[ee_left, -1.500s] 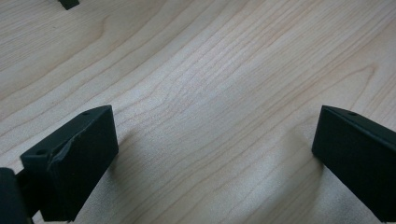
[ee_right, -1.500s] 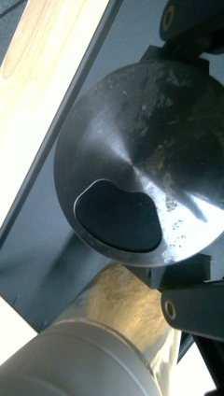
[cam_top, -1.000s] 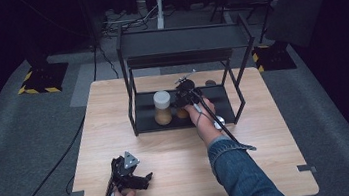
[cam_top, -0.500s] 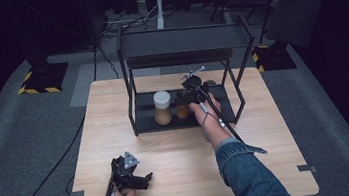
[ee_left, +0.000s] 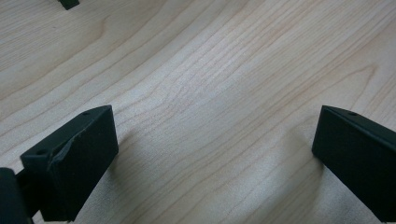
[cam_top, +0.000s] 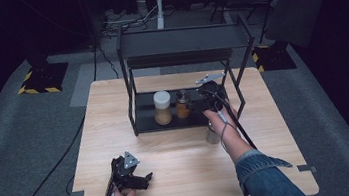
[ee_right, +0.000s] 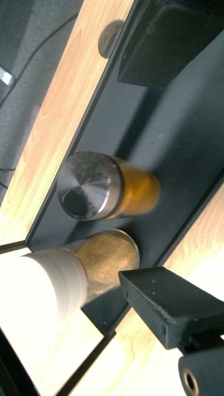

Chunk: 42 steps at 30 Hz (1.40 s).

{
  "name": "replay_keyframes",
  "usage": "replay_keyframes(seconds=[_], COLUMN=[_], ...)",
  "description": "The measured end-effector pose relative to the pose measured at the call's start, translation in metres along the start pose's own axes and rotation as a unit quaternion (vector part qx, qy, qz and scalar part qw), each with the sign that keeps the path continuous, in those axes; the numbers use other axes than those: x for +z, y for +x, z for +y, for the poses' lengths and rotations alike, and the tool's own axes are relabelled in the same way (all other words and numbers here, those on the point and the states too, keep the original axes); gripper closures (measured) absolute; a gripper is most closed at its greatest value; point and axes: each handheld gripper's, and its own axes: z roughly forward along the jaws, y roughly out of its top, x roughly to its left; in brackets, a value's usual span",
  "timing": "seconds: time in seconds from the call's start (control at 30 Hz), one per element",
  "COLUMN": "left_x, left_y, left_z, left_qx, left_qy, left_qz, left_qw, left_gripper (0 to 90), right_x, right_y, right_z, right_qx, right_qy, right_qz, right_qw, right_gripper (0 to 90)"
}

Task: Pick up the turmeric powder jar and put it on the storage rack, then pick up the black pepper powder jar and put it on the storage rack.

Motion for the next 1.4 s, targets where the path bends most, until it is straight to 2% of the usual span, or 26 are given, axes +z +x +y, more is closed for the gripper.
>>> replay_keyframes(seconds=[0.2, 0.57, 0.83, 1.07, 1.4], left_x=[0.0, 0.0, 0.0, 0.0, 0.0], left_y=[0.0, 0.0, 0.0, 0.0, -0.001], left_z=[0.0, 0.0, 0.0, 0.0, 0.0], left_qx=[0.0, 0.0, 0.0, -0.001, -0.001], left_qy=[0.0, 0.0, 0.0, 0.0, 0.0], left_qz=[0.0, 0.0, 0.0, 0.001, 0.001], left_qw=[1.0, 1.0, 1.0, 1.0, 1.0], left_gripper=[0.0, 0.0, 0.0, 0.0, 0.0], right_x=[-0.024, -0.049, -0.066, -0.073, -0.069], right_y=[-0.003, 0.0, -0.006, -0.01, -0.011], right_z=[-0.018, -0.042, -0.071, -0.091, -0.111], right_qx=[0.002, -0.011, 0.002, 0.012, 0.017], right_qy=[-0.019, -0.024, -0.024, -0.022, -0.015], right_qz=[0.0, 0.008, 0.009, 0.005, 0.004], right_qw=[0.9998, 0.9996, 0.9997, 0.9997, 0.9997], right_gripper=[5.2, 5.2, 5.2, 5.2, 5.1])
